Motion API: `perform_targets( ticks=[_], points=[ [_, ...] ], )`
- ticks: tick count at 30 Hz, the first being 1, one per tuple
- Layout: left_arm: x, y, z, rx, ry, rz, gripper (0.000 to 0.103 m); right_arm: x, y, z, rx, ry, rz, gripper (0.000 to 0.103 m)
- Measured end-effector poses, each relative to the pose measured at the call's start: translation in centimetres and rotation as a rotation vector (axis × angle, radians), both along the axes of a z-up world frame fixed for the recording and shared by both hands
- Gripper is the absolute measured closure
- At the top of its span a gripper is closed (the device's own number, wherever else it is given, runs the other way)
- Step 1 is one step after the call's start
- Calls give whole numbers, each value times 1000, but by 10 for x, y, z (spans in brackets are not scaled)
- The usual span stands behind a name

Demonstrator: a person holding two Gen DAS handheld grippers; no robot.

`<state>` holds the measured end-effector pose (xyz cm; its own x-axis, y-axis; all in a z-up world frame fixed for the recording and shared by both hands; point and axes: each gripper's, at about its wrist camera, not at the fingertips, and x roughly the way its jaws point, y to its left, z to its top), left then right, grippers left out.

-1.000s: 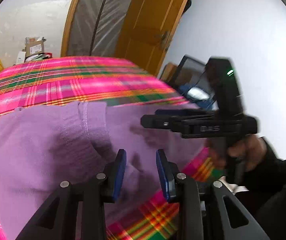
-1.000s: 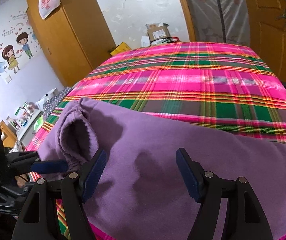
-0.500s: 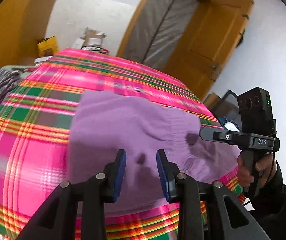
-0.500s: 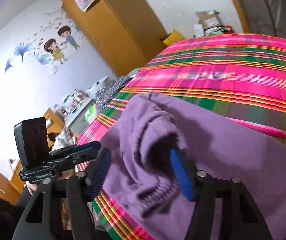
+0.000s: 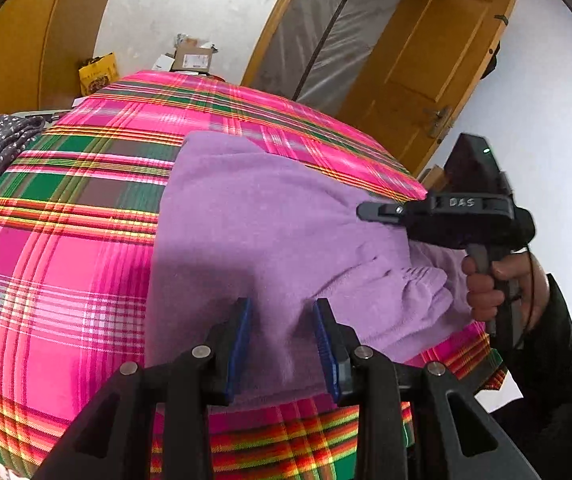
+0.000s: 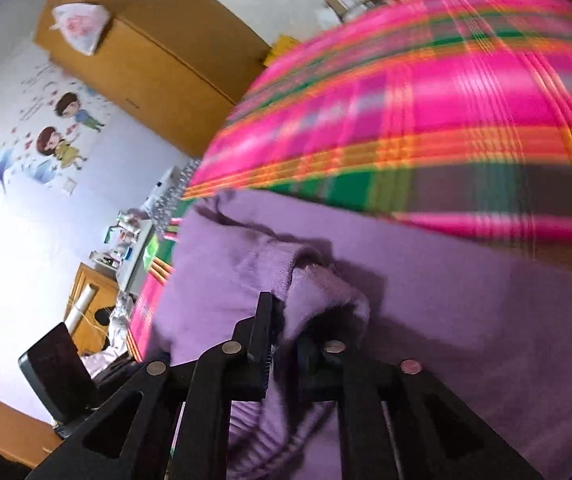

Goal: Fold clothes

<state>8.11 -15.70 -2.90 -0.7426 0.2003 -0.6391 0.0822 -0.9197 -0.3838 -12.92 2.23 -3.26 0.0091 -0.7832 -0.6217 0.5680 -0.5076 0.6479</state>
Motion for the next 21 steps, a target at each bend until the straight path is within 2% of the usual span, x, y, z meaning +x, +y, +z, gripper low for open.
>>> perform_targets(
  ticks=[3,7,10,12,17,18,21],
  points=[
    [8,-2,5,-1,10,3,71,7,12,12,12,72,-1,84],
    [15,-7,15,-17,34,34,71,20,31,32,7,185,2,84],
    [9,-9,16,-17,33,38,71,44,29,46,-45,270,100,84],
    [6,-3,13,-30,18,21,71,66,18,46,-30,328,197,84],
    [4,7,-1,-71,-16,-12,71,107,7,20,112,491,392,87],
    [5,8,0,-74,-15,-13,71,114,9,19,116,545,406,87],
    [5,8,5,-81,-8,-16,71,115,7,24,132,575,405,88]
  ],
)
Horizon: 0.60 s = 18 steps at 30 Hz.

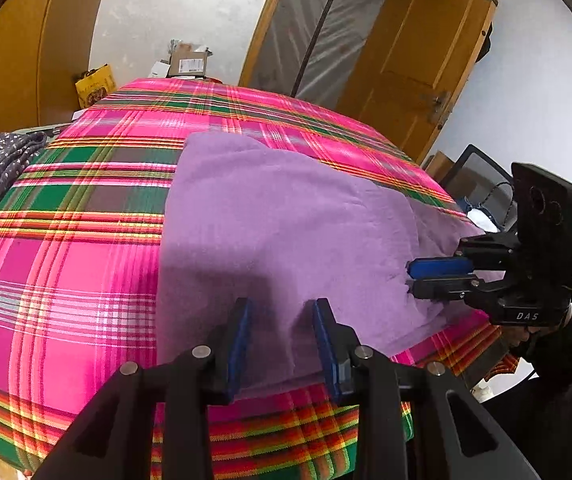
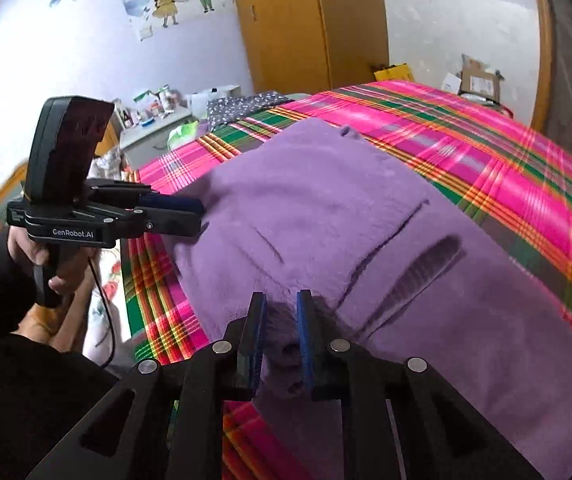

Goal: Fold clothes

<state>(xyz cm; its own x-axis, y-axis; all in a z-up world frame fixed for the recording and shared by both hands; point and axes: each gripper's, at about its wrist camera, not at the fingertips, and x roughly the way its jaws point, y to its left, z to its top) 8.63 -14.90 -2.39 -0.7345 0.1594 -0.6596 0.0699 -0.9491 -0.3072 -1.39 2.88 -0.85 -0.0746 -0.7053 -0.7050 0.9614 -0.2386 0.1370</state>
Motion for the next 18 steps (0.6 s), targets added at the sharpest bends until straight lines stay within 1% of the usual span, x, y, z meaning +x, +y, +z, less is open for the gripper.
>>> perform_targets(
  ticks=[2,4,5,7,10,14,16,18],
  points=[
    [-2,-2,9,0,15,-4,71,-10,1,8,-32,-23,-38,88],
    [-11,-8,22,-31,41,7,71,-21,1,16,-62,-45,-79,86],
    [-19,-11,29,-57,41,20,71,-29,-3,19,-71,-52,-113,86],
    [-42,-20,34,-94,18,33,71,-41,-11,24,-80,-61,-170,86],
    [-77,-35,41,-147,-20,53,71,-50,-21,27,-85,-75,-202,86],
    [-116,-54,29,-94,-85,15,71,-58,-35,21,-63,-89,-216,86],
    [-127,-57,23,-74,-102,-14,71,-63,-37,17,-50,-101,-221,86],
    [-137,-63,17,-47,-121,-12,71,-67,-39,14,-42,-115,-230,86]
  ],
)
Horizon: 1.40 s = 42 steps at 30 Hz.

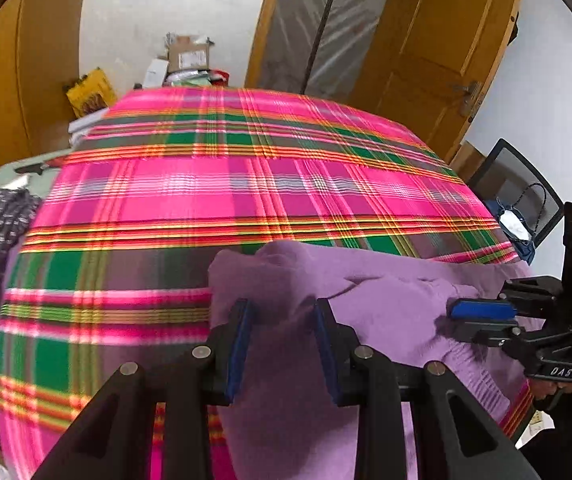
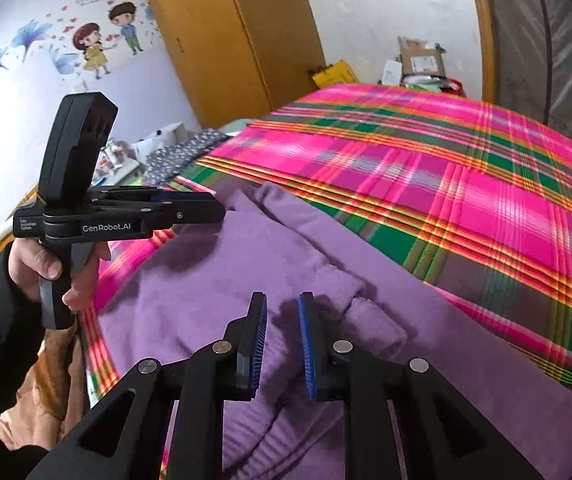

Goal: Fold clothes

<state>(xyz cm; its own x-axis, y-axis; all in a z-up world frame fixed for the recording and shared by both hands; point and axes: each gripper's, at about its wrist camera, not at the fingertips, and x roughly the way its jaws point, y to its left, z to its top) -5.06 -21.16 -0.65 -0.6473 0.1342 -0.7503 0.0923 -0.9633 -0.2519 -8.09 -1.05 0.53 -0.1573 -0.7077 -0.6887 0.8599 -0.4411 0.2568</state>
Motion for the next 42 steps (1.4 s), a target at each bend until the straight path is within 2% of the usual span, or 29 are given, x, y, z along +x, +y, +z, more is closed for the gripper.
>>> perform_targets(
  ticks=[3,5,7,13,18,20,24,26,30,34,35,36,37,40,42],
  points=[
    [-11,-5,-3,21,-3,-4,71,-8,-6,-3,6,-14,-7,86],
    [-20,-12,-10,58,-31,3,71,-13,-14,-9,44,-12,-21,87],
    [-23,-14,-11,84,-22,5,71,-19,-16,-17,64,-30,-36,88],
    [-23,-14,-11,81,-17,3,71,-17,-6,-22,43,-39,-45,90],
    [-17,-25,-9,150,-9,37,75,-7,7,-21,48,-25,-58,90],
    [-12,-30,-7,177,-3,58,76,-8,9,-17,61,-25,-71,86],
    [-5,-37,3,129,19,102,76,-7,11,-5,33,-14,-76,79],
    [-8,-36,3,111,3,86,76,-9,8,2,11,1,-77,72],
    [-17,-32,-2,57,-26,59,76,-19,-9,3,39,35,-66,68],
    [-22,-38,-12,95,-34,64,74,-31,-18,-11,90,4,-70,66],
    [-22,-37,-13,98,-32,65,74,-31,-18,-12,87,1,-68,69],
    [-22,-37,-14,100,-30,65,74,-31,-18,-12,79,8,-68,77],
    [-22,-36,-14,90,-31,66,75,-31,-17,-12,75,15,-66,97],
    [-24,-33,-14,44,-38,77,89,-29,-16,-11,72,35,-58,102],
    [-24,-35,-15,50,-35,84,89,-27,-13,-10,68,53,-62,103]
  ],
)
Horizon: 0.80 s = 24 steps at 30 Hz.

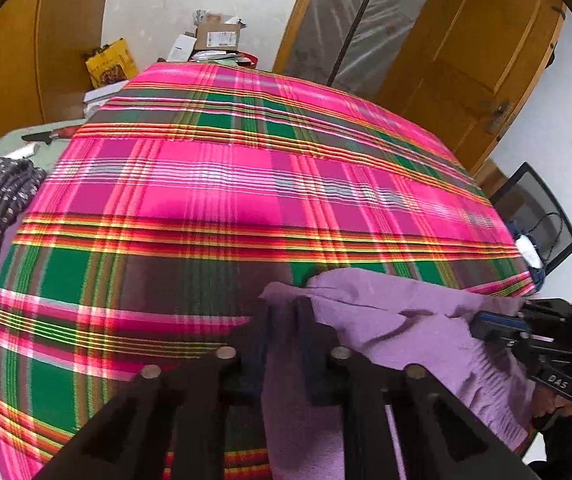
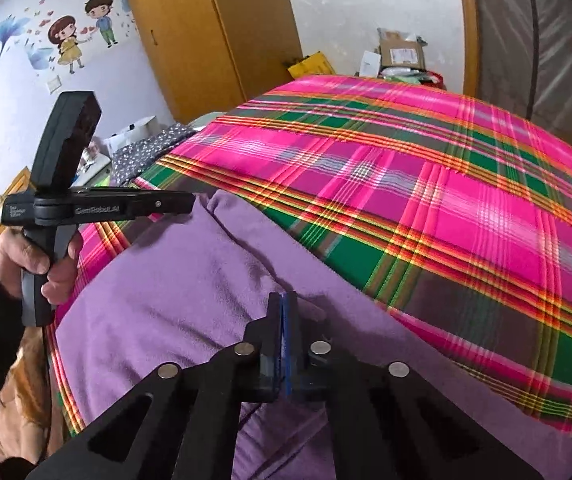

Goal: Fold clothes

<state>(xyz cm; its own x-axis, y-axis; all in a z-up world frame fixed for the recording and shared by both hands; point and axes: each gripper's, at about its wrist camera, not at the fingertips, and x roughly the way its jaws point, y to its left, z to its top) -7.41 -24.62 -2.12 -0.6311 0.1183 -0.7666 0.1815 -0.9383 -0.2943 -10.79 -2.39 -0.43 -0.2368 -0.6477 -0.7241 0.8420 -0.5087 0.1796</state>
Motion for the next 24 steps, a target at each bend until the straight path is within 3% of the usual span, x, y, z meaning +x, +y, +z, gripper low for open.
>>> perform_targets(
  ticks=[6,10,13,16,24],
  points=[
    [1,-2,-1,4,7,3,90,-8,19,1,-27,-37,-55,102],
    [1,-3,-1,16,6,9,89,-5,22,6,-59,-98,-39,92],
    [2,-3,0,27,4,13,89,-1,17,2,-30,-124,-22,86],
    [3,-2,0,24,6,12,89,-3,16,-7,8,-161,-36,86],
    [2,-1,0,12,9,11,89,-16,9,-15,-7,-223,-70,85]
  ],
)
